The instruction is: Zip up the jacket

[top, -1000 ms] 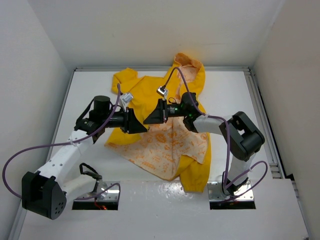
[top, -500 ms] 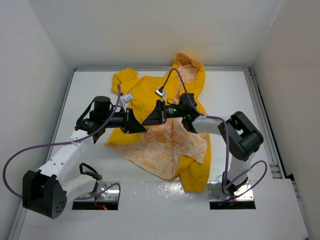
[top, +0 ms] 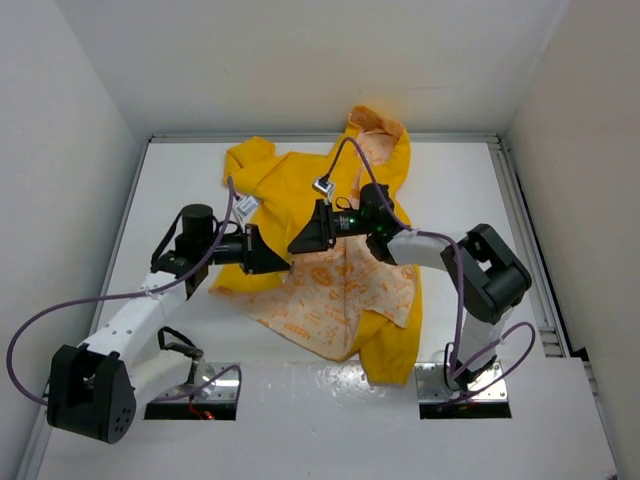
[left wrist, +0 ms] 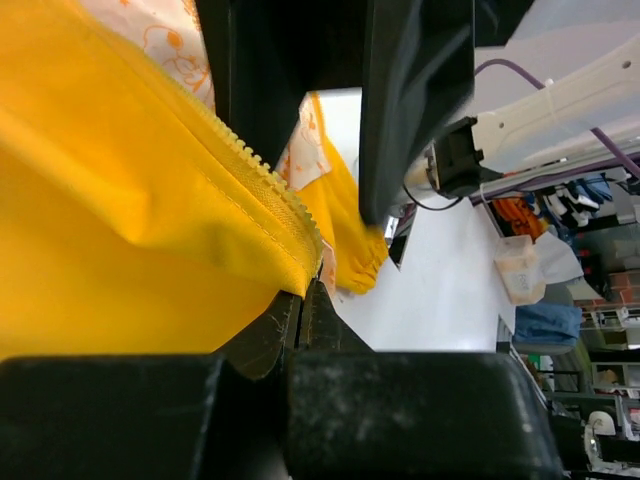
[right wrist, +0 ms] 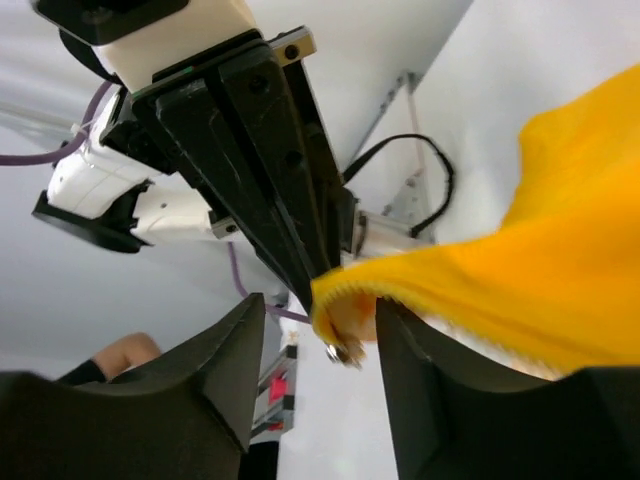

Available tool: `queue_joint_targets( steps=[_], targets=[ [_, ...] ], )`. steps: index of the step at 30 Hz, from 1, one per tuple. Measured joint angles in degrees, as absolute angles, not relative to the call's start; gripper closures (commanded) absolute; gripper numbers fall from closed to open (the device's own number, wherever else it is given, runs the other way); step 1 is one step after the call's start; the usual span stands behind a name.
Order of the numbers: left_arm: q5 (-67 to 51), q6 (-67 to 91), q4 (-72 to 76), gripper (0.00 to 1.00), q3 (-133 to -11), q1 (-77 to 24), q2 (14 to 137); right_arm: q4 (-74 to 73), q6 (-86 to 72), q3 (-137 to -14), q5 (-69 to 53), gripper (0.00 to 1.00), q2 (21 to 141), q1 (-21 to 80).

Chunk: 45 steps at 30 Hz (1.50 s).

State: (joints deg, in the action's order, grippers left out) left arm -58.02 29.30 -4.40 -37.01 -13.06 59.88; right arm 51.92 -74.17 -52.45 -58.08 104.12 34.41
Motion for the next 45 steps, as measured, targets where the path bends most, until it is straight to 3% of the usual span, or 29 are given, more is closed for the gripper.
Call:
queue_joint_targets(
  steps=[5, 13, 19, 24, 37, 40, 42, 45],
  targets=[
    [-59.77, 30.39, -1.52, 1.0, -34.96, -11.88, 58.0, 38.63, -63.66, -48.53, -58.74, 0.49, 96.6, 27.81],
    [-55.22, 23.27, -5.15, 1.0, -35.09, -11.9, 54.81, -16.47, -22.46, -49.93, -49.36, 0.62, 80.88, 15.94],
    [-50.41, 19.81, -7.2, 1.0, -35.77, -12.4, 51.44, -38.79, -9.96, -37.3, -40.38, 0.58, 71.48, 6.74],
    [-48.03, 18.87, -7.44, 1.0, -35.94, -13.19, 50.72, -43.44, -9.91, -29.63, -33.3, 0.57, 66.87, 5.04],
    [-45.34, 18.48, -8.08, 1.0, -35.94, -13.19, 49.39, -36.75, -15.09, -29.15, -25.52, 0.57, 68.99, 1.23],
    [-45.15, 18.48, -8.1, 1.0, -35.94, -13.19, 49.43, -34.06, -16.1, -29.15, -26.22, 0.63, 72.36, 1.3],
    [-44.97, 18.48, -8.1, 1.0, -35.94, -13.19, 49.52, -32.14, -16.56, -29.15, -26.96, 0.72, 74.3, 1.41],
    [-44.69, 18.48, -8.1, 1.0, -35.94, -13.19, 49.76, -29.8, -17.19, -29.23, -27.53, 0.96, 76.6, 1.67]
  ],
)
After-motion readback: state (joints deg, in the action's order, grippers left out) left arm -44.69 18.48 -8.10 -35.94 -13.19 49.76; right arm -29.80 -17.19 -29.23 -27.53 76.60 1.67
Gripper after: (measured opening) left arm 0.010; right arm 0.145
